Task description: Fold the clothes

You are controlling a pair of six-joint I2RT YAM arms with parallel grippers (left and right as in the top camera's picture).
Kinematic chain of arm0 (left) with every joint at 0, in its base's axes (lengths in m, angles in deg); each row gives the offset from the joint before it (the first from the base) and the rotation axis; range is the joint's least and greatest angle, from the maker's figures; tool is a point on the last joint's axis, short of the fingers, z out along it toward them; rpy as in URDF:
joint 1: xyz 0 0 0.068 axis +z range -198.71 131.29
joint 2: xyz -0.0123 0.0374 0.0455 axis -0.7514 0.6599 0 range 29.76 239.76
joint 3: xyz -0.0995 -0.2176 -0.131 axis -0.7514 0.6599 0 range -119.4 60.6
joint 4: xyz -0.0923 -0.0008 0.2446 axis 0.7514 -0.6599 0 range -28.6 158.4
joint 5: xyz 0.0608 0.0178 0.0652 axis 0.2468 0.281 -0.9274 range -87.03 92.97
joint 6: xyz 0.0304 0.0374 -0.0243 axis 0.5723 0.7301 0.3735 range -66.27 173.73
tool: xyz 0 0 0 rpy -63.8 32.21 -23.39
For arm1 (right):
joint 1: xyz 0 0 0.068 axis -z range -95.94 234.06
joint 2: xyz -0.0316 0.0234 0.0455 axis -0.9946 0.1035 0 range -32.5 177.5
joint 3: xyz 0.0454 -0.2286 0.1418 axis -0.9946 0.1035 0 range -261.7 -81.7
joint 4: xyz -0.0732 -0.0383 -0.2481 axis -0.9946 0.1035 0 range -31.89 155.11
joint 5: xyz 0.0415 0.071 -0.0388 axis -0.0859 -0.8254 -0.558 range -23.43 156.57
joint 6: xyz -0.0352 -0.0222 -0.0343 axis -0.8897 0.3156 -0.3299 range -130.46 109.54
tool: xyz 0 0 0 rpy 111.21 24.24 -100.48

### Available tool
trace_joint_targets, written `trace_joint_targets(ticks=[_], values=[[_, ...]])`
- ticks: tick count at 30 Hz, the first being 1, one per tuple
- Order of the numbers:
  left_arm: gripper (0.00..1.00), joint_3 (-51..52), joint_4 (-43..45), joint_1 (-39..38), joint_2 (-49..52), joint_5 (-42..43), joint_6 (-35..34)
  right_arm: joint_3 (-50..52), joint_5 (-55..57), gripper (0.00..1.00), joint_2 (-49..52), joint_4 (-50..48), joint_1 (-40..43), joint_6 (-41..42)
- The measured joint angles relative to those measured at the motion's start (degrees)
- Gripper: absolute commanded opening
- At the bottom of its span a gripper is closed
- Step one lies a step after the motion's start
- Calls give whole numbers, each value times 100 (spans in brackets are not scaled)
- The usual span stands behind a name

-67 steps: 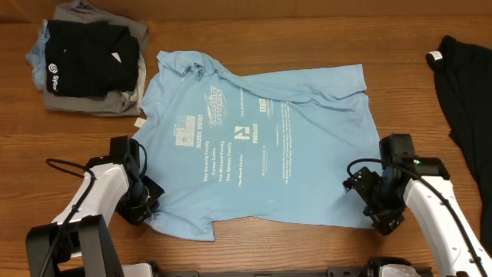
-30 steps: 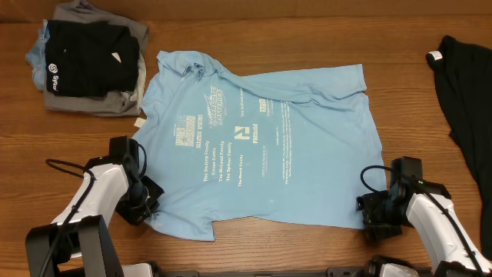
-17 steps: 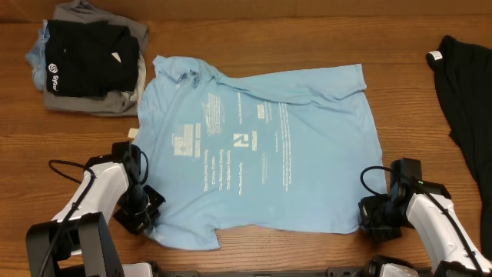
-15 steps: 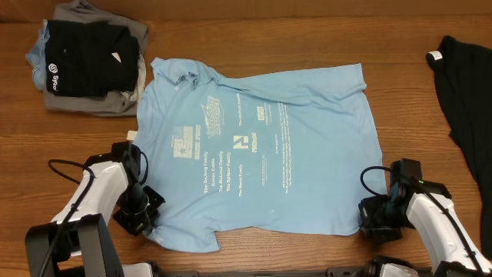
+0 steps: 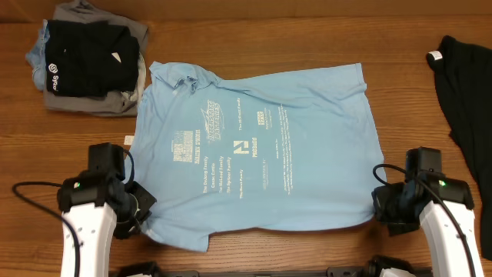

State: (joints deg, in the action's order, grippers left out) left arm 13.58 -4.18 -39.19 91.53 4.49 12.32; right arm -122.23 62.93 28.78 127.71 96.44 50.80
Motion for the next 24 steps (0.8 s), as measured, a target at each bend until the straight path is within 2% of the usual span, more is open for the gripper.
trace_joint_targets(ticks=[11,17,24], values=[[4,-142,1423,-4,-11,42,0,-15,-264,4,-153,-1751,-4,-2],[4,-146,2127,-4,505,48,0,-22,-389,4,-28,-2601,-90,0],[4,-146,3152,-4,1416,44,0,-44,-387,4,695,-3856,-468,0]])
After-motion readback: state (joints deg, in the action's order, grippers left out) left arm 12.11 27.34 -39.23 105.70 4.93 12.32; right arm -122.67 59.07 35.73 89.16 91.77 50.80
